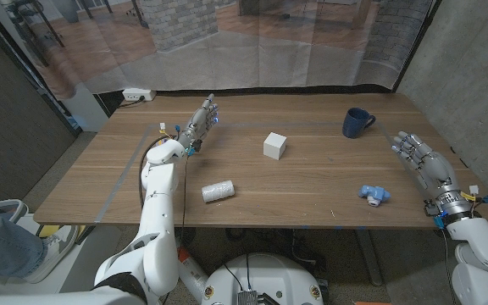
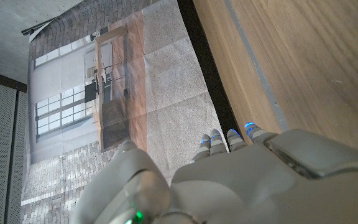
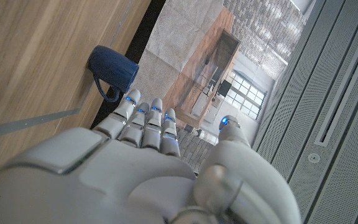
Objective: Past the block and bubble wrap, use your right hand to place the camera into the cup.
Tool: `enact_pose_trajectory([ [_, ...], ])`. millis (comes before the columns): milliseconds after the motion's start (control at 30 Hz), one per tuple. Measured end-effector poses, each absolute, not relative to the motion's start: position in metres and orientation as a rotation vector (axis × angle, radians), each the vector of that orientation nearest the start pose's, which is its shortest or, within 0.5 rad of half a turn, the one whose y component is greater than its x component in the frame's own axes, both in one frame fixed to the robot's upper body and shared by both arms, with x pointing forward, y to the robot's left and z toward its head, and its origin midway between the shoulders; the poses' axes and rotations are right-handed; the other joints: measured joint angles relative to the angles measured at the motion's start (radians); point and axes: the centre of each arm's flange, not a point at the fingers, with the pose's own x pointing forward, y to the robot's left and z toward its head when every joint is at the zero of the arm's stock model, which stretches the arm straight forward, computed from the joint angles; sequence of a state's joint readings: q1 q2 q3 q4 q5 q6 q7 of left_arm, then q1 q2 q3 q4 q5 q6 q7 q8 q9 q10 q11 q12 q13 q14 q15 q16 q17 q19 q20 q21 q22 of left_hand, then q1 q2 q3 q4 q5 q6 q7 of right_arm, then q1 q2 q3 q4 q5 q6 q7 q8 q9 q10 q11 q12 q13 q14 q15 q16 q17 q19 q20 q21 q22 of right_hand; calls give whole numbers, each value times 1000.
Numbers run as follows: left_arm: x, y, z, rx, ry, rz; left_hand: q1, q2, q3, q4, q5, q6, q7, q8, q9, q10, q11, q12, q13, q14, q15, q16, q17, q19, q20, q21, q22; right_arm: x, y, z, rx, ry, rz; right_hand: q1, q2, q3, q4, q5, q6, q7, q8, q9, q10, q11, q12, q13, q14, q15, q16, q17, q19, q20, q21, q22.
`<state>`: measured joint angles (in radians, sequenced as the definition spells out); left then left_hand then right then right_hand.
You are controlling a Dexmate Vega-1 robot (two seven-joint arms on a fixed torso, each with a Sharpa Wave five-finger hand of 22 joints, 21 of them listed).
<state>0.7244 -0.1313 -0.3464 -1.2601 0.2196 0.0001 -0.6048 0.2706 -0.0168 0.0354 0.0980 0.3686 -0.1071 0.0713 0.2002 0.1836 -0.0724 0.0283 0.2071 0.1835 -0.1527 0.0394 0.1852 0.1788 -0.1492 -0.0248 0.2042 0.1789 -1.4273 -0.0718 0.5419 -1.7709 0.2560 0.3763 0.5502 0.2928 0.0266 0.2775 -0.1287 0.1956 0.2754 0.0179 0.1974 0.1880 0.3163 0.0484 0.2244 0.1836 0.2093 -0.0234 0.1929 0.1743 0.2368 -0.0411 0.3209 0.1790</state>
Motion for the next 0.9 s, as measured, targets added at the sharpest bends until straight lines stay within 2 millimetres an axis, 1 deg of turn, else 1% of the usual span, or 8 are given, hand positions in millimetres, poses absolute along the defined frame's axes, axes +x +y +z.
enact_pose_trajectory([
  [100,680,261,0,58,-482,-319,0,0,0,0,0,0,0,-4,0,0,0,0,0,0,0,0,0,0,0,0,0,445,-445,-125,-147,-767,-1,0,0,0,0,0,0,0,0,0,0,0,0,0,0,0,0,0,0,0,0,0],
  [700,682,257,-1,58,-476,-324,5,5,0,0,0,0,0,-4,0,0,0,-4,0,0,0,0,0,0,0,0,0,434,-447,-136,-146,-757,-3,0,0,3,-3,0,0,0,0,0,0,0,0,0,0,0,0,0,0,0,0,0],
  [767,682,257,-1,58,-476,-324,5,5,0,0,0,0,0,-4,0,0,0,-4,0,0,0,0,0,0,0,0,0,434,-447,-137,-146,-755,-5,7,-7,3,-3,0,0,0,0,0,0,0,0,0,0,0,0,0,0,0,-1,0],
  [900,682,257,-1,59,-476,-324,5,5,0,0,0,0,0,-4,0,0,0,-4,0,0,0,0,0,0,0,0,0,433,-448,-139,-146,-750,-7,7,-7,3,-3,0,0,0,0,0,0,0,0,0,0,0,0,0,0,0,-8,0],
])
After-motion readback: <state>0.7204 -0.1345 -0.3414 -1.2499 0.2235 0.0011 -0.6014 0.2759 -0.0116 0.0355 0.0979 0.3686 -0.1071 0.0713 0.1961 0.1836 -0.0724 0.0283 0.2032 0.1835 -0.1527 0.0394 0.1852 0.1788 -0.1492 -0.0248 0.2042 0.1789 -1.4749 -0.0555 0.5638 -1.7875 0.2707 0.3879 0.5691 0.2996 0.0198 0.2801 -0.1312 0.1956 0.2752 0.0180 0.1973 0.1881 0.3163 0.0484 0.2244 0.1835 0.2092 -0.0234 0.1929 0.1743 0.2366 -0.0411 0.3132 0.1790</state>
